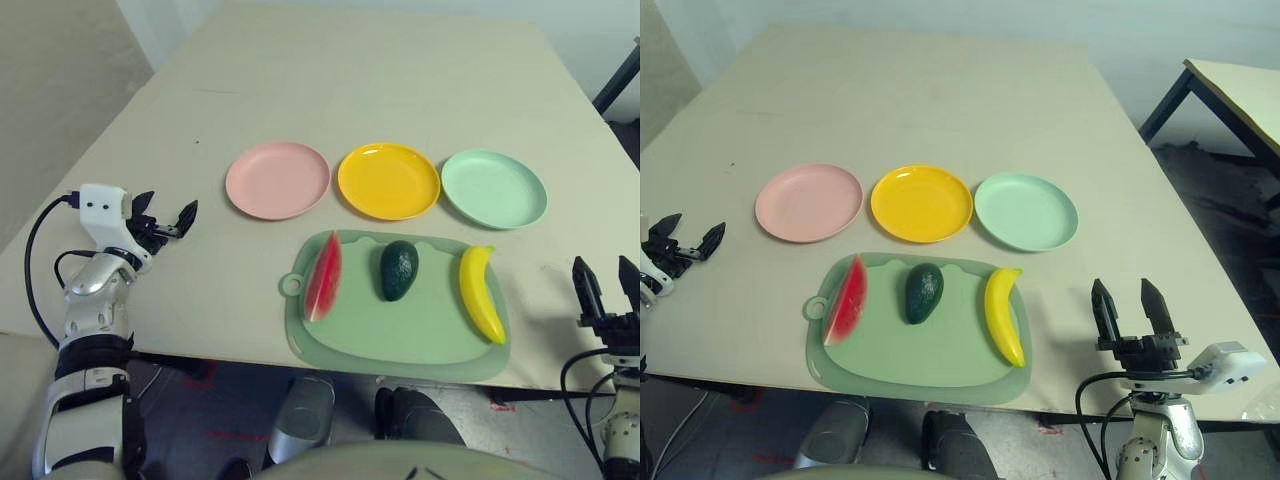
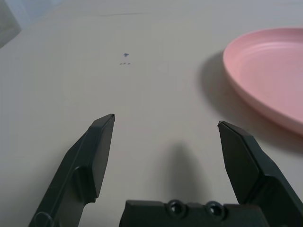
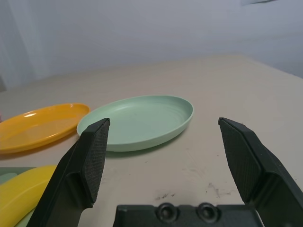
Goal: Place the fruits into color-matched plates.
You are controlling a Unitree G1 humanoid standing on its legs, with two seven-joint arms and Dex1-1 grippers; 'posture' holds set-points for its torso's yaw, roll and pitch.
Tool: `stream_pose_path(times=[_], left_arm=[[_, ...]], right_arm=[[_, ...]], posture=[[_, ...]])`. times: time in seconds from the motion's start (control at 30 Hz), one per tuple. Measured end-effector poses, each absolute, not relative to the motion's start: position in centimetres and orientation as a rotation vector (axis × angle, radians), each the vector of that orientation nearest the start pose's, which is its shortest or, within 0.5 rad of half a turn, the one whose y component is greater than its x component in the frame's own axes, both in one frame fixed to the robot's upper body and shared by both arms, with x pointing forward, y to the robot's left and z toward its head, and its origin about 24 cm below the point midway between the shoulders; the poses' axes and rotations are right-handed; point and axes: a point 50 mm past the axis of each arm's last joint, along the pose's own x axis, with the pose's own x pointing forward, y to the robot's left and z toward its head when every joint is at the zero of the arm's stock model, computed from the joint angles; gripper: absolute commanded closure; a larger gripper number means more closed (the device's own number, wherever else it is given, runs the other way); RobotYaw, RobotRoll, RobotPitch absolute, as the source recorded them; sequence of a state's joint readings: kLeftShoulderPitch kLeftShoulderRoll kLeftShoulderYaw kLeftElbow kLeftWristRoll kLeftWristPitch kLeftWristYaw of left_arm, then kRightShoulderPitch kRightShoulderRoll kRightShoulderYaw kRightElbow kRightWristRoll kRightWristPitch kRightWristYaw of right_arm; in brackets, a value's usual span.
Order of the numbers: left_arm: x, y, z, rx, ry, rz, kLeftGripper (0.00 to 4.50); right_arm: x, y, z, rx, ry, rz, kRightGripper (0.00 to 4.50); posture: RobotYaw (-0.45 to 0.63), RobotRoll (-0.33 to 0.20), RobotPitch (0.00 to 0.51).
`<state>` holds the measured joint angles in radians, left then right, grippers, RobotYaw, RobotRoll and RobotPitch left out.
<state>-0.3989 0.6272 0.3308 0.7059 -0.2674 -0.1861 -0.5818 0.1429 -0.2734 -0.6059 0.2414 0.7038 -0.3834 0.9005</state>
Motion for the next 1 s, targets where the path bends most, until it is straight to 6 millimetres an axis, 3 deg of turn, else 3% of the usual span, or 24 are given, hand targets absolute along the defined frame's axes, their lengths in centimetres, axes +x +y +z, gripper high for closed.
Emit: stream_pose_path(times=[0.17, 0.4, 0.43, 0.53, 0.67, 0.8, 1.0], left_arm=[[30.3, 33.0, 9.7, 0.187, -0.022, -0.118, 0.05], [30.3, 33.0, 9.7, 0.192, -0.021, -0.125, 0.05], [30.3, 33.0, 9.7, 0.191, -0.02, -0.127, 0.05], [29.9, 33.0, 9.4, 0.18, -0.018, -0.158, 0.05], [29.8, 32.6, 10.6, 0.13, -0.082, -0.299, 0.05], [29.4, 31.7, 12.6, 0.087, -0.133, -0.522, 0.05], [28.2, 28.7, 14.4, 0.142, -0.082, -0.997, 0.05]], right_arm=[[16.2, -33.2, 5.6, 0.11, -0.395, 0.083, 0.0], [15.7, -34.7, 6.4, 0.088, -0.382, 0.081, 0.0], [15.5, -34.8, 6.5, 0.084, -0.371, 0.082, 0.0], [14.6, -35.5, 6.6, 0.057, -0.318, 0.057, 0.0], [13.9, -35.4, 8.1, -0.088, -0.22, 0.035, 0.0], [14.3, -34.4, 10.6, -0.269, -0.137, 0.144, 0.0], [15.9, -32.0, 13.3, -0.536, -0.007, 0.33, 0.0]], posture=[[0.28, 0.0, 0.133], [0.25, 0.0, 0.126], [0.26, 0.0, 0.107], [0.26, 0.0, 0.14], [0.23, 0.0, 0.147], [0.2, 0.0, 0.145], [0.16, 0.0, 0.154]])
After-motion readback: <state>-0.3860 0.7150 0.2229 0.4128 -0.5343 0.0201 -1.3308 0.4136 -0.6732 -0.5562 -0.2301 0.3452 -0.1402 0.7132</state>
